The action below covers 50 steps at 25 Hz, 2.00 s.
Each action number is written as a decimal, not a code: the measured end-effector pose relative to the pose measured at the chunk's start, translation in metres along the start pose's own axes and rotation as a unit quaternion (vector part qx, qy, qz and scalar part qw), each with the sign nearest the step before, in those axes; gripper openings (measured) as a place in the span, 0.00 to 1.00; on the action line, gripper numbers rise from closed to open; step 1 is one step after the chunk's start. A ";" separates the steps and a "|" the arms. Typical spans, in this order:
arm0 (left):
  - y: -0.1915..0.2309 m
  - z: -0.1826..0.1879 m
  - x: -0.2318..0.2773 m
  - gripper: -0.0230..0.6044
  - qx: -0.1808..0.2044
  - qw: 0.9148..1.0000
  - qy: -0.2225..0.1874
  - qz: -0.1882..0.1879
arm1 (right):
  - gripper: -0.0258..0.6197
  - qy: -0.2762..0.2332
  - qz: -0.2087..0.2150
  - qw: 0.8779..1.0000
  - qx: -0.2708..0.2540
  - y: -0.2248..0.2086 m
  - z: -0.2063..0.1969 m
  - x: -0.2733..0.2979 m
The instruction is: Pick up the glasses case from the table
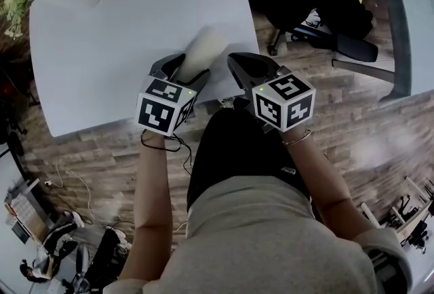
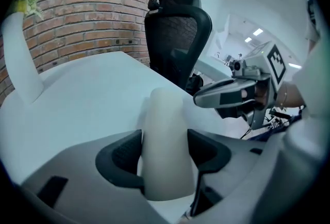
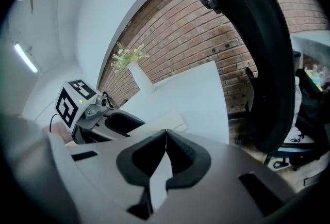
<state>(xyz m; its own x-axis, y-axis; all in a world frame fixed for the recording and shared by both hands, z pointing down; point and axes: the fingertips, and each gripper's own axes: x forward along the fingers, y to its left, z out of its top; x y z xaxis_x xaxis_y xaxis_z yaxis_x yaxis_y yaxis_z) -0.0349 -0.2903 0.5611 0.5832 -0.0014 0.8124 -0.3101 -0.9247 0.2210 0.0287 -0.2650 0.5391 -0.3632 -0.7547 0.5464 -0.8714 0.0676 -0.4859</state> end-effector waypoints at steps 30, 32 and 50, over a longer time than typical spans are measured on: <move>-0.013 0.015 -0.023 0.47 -0.141 0.979 -0.114 -0.096 | 0.49 0.028 0.092 0.972 0.216 0.019 0.018 0.049; -0.017 0.017 -0.023 0.47 -0.127 0.980 -0.117 -0.102 | 0.46 0.031 0.098 0.969 0.224 0.021 0.018 0.051; -0.007 0.017 -0.047 0.48 -0.020 0.991 -0.134 -0.005 | 0.28 -0.027 0.184 0.968 0.167 0.065 0.052 0.040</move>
<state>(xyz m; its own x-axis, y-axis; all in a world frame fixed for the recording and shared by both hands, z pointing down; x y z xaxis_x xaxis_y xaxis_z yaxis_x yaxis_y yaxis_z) -0.0474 -0.2902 0.5117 0.7633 -0.0977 0.6386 -0.3297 -0.9090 0.2550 -0.0252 -0.3248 0.4938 -0.6036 -0.7528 0.2627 -0.5281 0.1306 -0.8391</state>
